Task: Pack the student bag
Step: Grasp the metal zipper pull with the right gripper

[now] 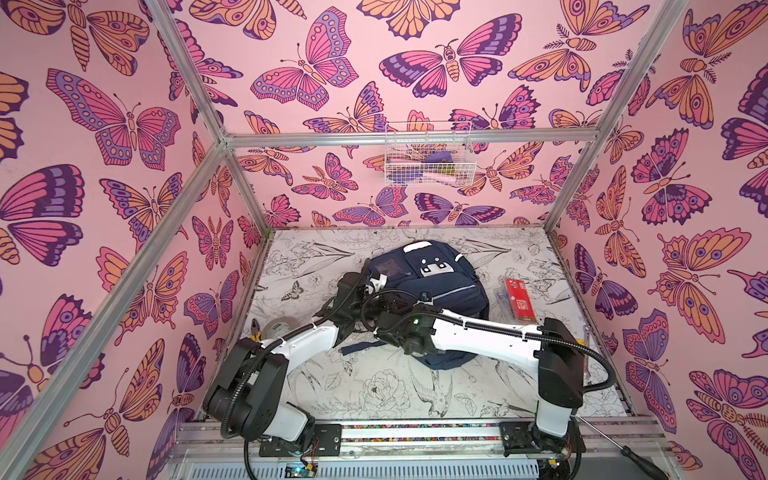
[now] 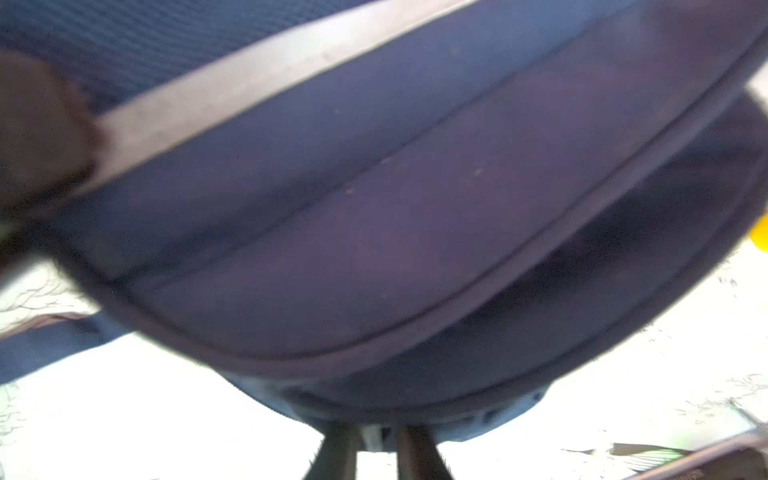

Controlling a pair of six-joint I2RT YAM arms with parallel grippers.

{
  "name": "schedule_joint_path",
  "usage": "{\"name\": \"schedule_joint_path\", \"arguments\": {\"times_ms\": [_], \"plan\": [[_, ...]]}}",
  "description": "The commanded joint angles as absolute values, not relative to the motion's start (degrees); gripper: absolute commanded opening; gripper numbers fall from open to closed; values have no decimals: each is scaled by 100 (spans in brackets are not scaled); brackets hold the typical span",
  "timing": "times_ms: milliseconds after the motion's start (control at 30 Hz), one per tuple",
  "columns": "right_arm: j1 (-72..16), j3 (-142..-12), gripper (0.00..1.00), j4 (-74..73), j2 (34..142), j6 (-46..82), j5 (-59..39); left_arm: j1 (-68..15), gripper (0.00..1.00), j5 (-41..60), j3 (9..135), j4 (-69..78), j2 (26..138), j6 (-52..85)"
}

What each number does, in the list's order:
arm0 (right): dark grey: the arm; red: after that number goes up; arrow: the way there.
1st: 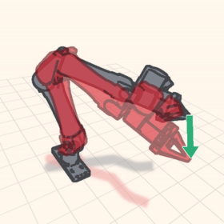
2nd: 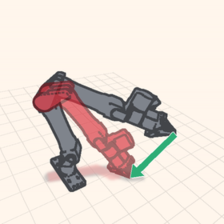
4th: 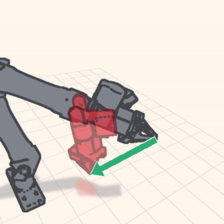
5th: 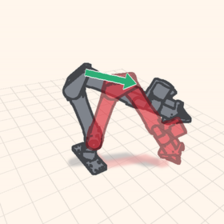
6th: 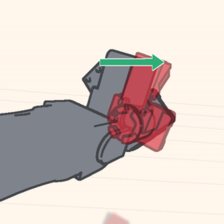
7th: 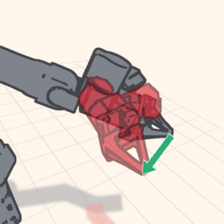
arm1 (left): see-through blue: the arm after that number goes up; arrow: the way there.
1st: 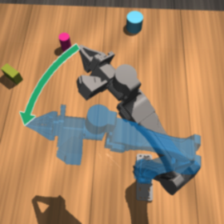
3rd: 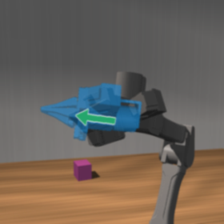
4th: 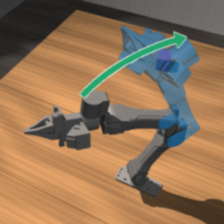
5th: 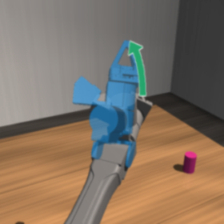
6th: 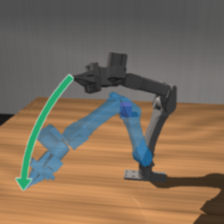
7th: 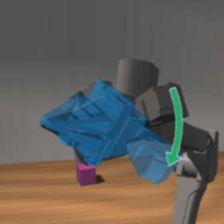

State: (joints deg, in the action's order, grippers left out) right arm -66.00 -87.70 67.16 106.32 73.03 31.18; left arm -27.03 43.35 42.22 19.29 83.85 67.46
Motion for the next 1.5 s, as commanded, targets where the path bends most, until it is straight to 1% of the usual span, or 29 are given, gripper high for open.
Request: {"name": "schedule_joint_path", "arguments": {"times_ms": [0,67,200,267,367,400,500,567,700,767,833,1000,1100,1133,1467], "plan": [[-6433,-8809,20,7216,10446,7416,3296,-2707,0,4491,4414,2025,8369,6479],[-6401,-8683,12,7040,10400,7351,3228,-2707,0,4493,4421,1988,8380,6445],[-6381,-8622,5,6873,10361,7245,3174,-2698,0,4500,4433,1962,8403,6416],[-6372,-8677,6,6905,10379,7192,3150,-2689,0,4505,4439,1956,8420,6408],[-6372,-8779,11,7093,10423,7202,3087,-2673,0,4509,4446,1960,8429,6391],[-6368,-8797,10,7147,10424,7215,3076,-2672,0,4509,4455,1960,8434,6385],[-6363,-8842,3,7375,10399,7281,3067,-2652,0,4491,4456,1915,8433,6323],[-6354,-8942,0,7591,10397,7312,3046,-2654,0,4420,4496,1706,8420,6159],[-6337,-9076,0,7638,10248,7187,2714,-2663,0,4043,4686,838,8332,5591],[-6318,-9135,0,7662,10159,7125,2492,-2663,0,3757,4807,287,8284,5257],[-6271,-9138,0,7655,10074,7047,2254,-2663,0,3653,4858,83,8279,5113],[-6017,-8867,0,7122,9854,6677,1364,-2696,0,3683,4903,61,8333,5056],[-5797,-8786,0,6946,9970,6308,595,-2698,0,3657,4898,61,8326,5011],[-5779,-8783,0,6939,10008,6205,508,-2698,0,3653,4888,60,8327,4986],[-5692,-8818,0,7492,9837,5837,901,-2688,0,3279,4939,-477,8280,4687]]}}
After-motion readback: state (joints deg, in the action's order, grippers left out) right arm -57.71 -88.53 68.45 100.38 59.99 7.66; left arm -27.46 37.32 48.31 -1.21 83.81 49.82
